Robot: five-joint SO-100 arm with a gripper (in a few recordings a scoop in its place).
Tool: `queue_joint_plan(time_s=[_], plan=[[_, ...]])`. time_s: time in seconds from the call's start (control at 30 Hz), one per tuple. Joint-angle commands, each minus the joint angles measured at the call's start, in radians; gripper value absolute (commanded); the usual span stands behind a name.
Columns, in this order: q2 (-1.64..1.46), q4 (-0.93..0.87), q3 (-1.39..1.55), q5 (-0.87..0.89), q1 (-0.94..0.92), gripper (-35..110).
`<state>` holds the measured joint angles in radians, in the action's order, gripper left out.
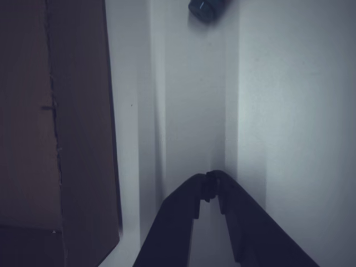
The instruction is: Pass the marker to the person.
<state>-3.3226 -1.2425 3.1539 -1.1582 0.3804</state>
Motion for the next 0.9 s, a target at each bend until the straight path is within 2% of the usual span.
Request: queue_joint_plan(time_s=[0.0,0.53,0.67,0.87], plan=[[-0.011,0.003,0.017,-0.006,0.021,-5],[-0.011,0.025,-0.005,0.008,0.023,-5],[0.015,0.011,-0.173,0.08,0.069,-5],[0.281,0.058,-0.601,0.222,0.163,-5]])
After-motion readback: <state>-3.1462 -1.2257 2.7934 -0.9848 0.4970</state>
